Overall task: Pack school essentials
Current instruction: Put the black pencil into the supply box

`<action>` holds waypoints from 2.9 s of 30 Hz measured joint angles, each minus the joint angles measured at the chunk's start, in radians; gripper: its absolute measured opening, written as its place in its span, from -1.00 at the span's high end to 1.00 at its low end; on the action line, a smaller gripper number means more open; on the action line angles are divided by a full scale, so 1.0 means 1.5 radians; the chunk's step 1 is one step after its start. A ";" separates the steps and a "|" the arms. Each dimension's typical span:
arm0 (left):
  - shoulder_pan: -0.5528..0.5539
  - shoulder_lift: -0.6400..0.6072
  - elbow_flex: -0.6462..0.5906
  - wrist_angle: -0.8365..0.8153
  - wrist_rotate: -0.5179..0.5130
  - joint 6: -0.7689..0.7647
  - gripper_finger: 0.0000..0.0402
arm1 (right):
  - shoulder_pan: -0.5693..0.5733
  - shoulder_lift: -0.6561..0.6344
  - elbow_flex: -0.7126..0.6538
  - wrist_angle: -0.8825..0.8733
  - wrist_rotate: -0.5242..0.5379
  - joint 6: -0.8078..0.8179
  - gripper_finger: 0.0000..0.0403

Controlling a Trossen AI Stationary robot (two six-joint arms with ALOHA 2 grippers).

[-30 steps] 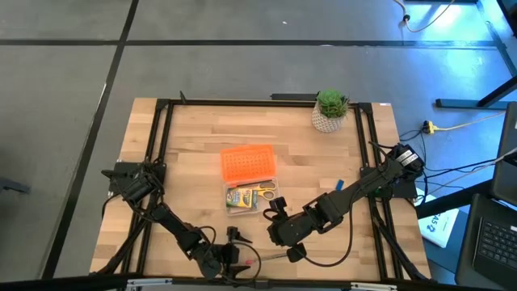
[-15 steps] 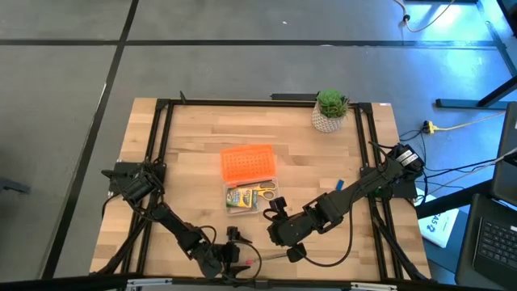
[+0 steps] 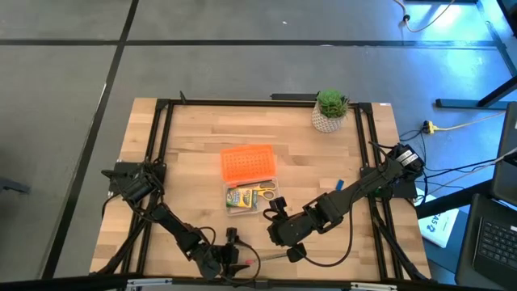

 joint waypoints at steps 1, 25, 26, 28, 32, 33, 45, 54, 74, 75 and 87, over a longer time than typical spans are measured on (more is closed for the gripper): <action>0.000 0.000 0.000 0.000 0.000 0.000 -0.48 | 0.000 0.000 0.000 0.000 0.000 0.000 0.46; 0.001 0.002 -0.002 0.039 0.013 0.007 -0.10 | 0.000 0.000 0.000 0.000 0.000 0.000 0.46; 0.001 0.002 -0.002 0.042 0.014 0.007 -0.09 | 0.000 0.000 0.000 0.000 0.000 0.000 0.46; 0.004 0.002 -0.002 0.044 0.013 0.006 -0.09 | 0.000 0.000 0.000 0.000 0.000 0.000 0.46; 0.008 0.002 0.006 0.045 0.020 0.010 -0.09 | 0.000 0.000 0.000 0.000 0.000 0.000 0.46; 0.008 0.002 0.009 0.046 0.028 0.016 -0.09 | 0.000 0.000 0.000 0.000 0.000 0.000 0.46; 0.015 0.005 0.013 0.021 0.037 0.017 -0.09 | 0.000 0.000 0.000 0.000 0.000 0.000 0.46; 0.018 0.007 0.013 0.019 0.040 0.017 -0.08 | 0.000 0.000 0.000 0.001 0.000 0.000 0.46; 0.019 0.008 0.014 0.000 0.026 0.000 0.52 | 0.000 0.000 0.000 0.001 0.000 0.000 0.46; 0.019 0.008 0.013 -0.001 0.025 0.000 0.55 | 0.000 0.000 0.000 0.001 0.000 0.000 0.46; 0.019 0.008 0.013 -0.003 0.009 -0.015 0.82 | 0.000 0.000 0.000 0.001 0.000 0.000 0.46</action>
